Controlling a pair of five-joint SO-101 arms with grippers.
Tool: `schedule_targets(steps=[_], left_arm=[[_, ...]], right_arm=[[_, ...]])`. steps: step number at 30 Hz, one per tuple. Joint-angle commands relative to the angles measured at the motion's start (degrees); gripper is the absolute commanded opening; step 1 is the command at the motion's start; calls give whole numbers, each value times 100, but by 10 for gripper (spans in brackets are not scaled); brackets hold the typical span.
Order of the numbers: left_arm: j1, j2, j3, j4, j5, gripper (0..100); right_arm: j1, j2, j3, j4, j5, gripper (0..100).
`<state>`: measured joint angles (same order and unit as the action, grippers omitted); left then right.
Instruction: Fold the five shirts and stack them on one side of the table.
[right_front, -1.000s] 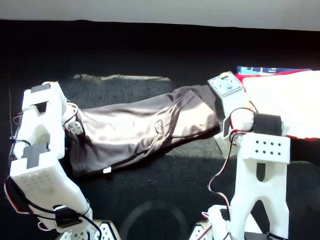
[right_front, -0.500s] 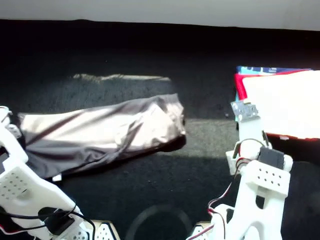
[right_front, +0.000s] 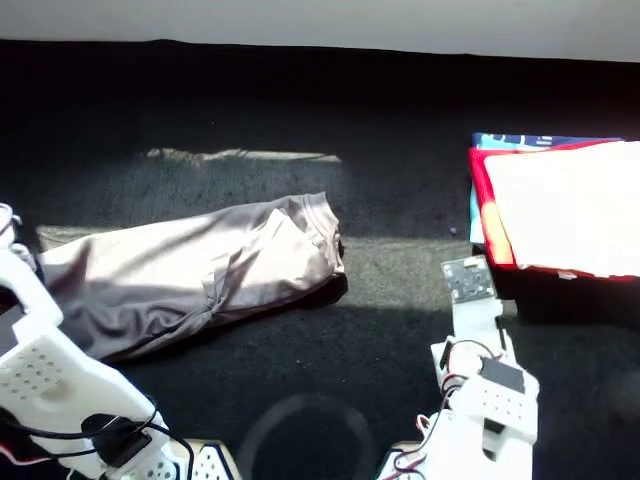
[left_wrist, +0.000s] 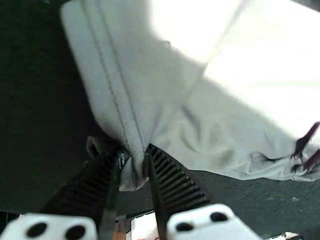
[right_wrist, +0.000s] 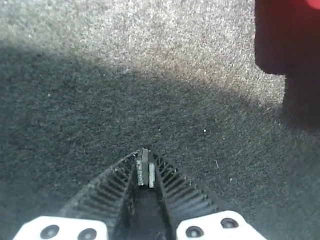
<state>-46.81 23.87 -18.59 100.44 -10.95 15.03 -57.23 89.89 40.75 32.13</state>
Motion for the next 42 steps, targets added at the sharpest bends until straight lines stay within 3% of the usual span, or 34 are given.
schedule_targets(steps=[1,4,9,14,17,28,37,42], left_arm=[[769,-1367,813,70,0,10],[1684,-2519,1393,62,9,10],[3811,-3679,1411,53,563,10],[5640,-3512,778,44,1081,10],[6246,-2826,259,44,1240,10],[6879,462,-2730,44,1512,10],[6888,1745,-4435,62,1512,14],[6870,1798,-4505,79,1512,162]], right_arm=[[75,-330,488,-338,18,6],[75,-664,593,-338,18,6],[75,-1182,866,-286,18,6],[75,-1640,1015,-180,-352,6],[75,-1807,1077,-163,-378,6],[75,-1868,1112,-163,-378,6],[75,-1868,1112,-163,-378,6],[75,-1868,1112,-163,-378,6]])
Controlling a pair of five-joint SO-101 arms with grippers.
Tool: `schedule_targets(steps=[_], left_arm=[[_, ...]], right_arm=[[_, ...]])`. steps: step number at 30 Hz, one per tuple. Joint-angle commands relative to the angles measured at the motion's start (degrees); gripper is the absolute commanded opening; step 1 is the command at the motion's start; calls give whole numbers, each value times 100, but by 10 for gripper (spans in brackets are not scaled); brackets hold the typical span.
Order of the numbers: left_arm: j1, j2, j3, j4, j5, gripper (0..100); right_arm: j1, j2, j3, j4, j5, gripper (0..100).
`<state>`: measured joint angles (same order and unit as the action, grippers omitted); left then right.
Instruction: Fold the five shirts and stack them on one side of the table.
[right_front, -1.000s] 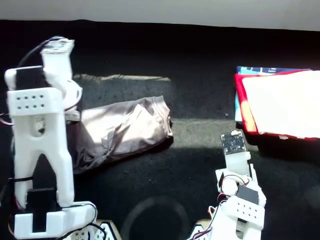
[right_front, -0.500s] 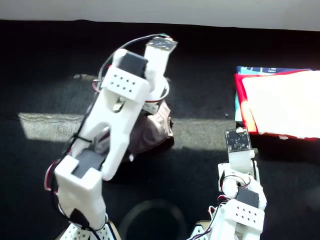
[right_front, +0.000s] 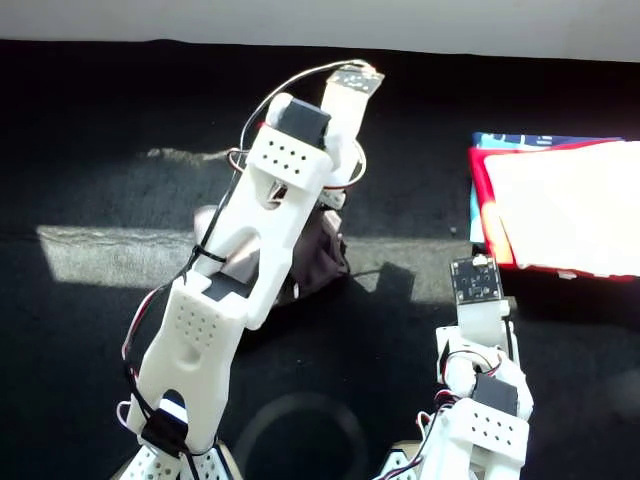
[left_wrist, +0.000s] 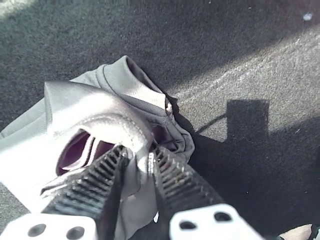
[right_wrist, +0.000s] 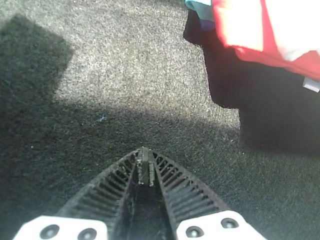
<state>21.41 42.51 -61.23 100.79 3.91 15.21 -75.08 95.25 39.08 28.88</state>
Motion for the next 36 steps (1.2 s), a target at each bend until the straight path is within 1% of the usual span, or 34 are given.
schedule_targets(steps=[1,4,9,11,13,14,17,19,22,25,28,30,32,36], left_arm=[[31,-75,-259,44,26,194],[22,-136,-286,44,0,184],[-119,-725,-233,53,-9,156],[-374,-954,-75,53,-18,107],[-637,-1095,338,53,-18,0],[-725,-1112,673,53,-18,20],[-822,-1103,1719,26,-299,11],[-831,-1095,2369,-18,-360,11],[-734,-1147,3213,-360,-360,10],[-549,-1147,3776,-642,-360,10],[-224,-1156,4242,-844,-352,10],[-22,-1156,4303,-905,-308,10],[136,-1182,4242,-923,-88,10],[470,-1516,4040,-888,62,10]], right_arm=[[57,-84,576,4,-53,6],[57,-84,576,4,-53,6],[57,-84,576,4,-53,6],[57,-84,576,4,-53,6],[57,-84,576,4,-53,6],[57,-84,576,4,-53,6],[57,-84,576,4,-53,6],[57,-84,576,4,-53,6],[57,-84,576,4,-53,6],[57,-84,576,4,-53,6],[57,-84,576,4,-53,6],[57,-84,576,4,-53,6],[57,-84,576,4,-53,6],[57,-84,576,-4,-62,6]])
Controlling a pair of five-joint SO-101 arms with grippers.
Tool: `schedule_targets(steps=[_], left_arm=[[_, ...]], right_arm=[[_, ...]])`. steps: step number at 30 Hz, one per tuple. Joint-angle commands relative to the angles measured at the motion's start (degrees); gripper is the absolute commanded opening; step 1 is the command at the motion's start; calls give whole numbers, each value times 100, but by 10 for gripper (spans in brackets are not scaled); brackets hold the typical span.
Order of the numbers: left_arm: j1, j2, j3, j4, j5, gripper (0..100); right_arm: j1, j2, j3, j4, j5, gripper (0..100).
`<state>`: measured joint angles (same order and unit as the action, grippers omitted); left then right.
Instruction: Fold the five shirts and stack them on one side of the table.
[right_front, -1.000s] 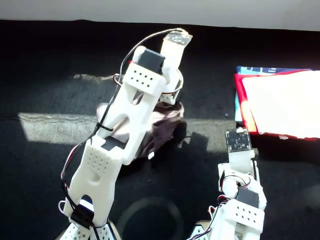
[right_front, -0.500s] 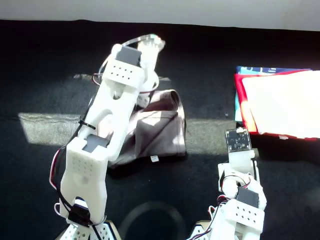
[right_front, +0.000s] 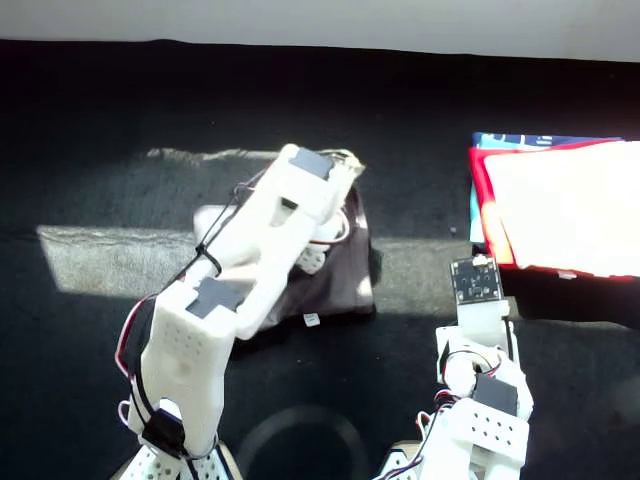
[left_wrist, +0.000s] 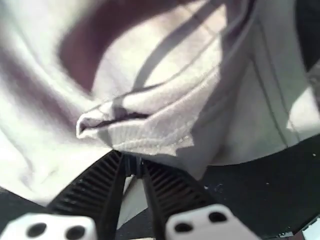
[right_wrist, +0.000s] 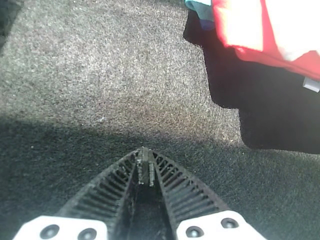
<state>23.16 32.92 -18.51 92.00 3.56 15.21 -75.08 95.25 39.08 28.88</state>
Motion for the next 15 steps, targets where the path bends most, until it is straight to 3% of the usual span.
schedule_targets(steps=[1,9,15], left_arm=[[374,-708,-233,0,141,10],[1059,-1560,-180,229,149,10],[154,-1393,-180,-167,132,10]], right_arm=[[57,-84,576,-13,-62,6],[66,-84,567,-22,-62,6],[66,-84,567,-22,-62,6]])
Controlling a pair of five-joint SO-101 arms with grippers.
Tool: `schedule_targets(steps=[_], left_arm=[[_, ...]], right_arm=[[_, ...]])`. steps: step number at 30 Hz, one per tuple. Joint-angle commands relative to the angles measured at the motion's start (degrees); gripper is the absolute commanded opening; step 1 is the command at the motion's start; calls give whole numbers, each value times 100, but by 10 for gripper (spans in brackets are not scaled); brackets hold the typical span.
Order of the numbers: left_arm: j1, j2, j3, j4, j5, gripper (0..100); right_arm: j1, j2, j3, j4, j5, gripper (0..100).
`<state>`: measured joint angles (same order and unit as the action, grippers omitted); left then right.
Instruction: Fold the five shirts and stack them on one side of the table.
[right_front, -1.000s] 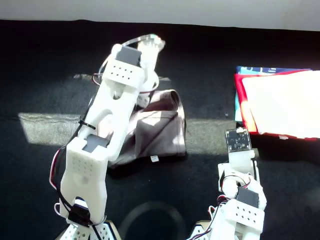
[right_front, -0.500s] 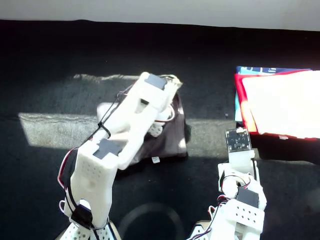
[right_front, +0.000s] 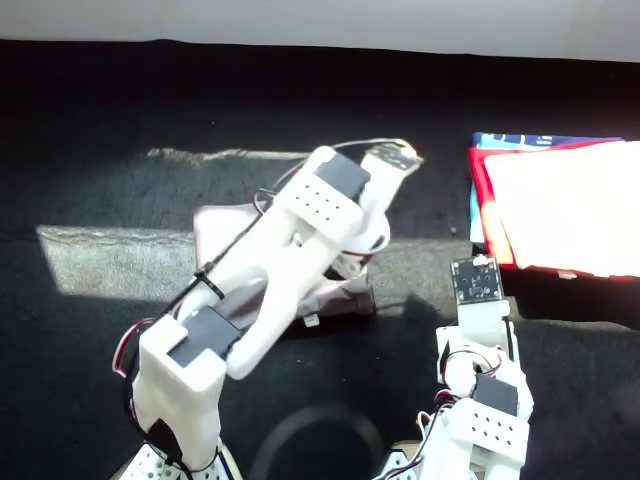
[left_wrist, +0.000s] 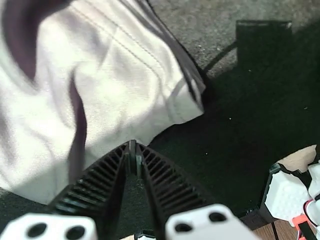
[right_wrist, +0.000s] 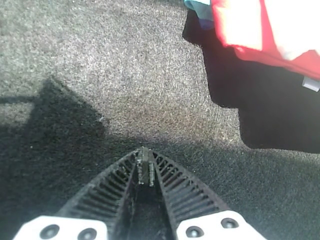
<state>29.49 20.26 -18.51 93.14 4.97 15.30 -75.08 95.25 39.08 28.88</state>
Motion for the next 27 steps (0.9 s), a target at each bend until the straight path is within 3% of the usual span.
schedule_targets(steps=[1,5,12,16,21,27], left_arm=[[-673,-40,-233,-413,-9,10],[-1305,242,-374,-1301,26,10],[-1446,1182,-426,-2338,9,9],[-1912,1736,-426,-2875,0,9],[-2510,1789,-435,-2892,18,9],[-2536,1068,-418,-2163,26,9]], right_arm=[[57,-84,567,-22,-62,6],[57,-84,567,-22,-62,6],[57,-84,567,-22,-62,6],[57,-84,567,-22,-62,6],[57,-84,567,-31,-62,6],[48,-84,576,-22,-62,6]])
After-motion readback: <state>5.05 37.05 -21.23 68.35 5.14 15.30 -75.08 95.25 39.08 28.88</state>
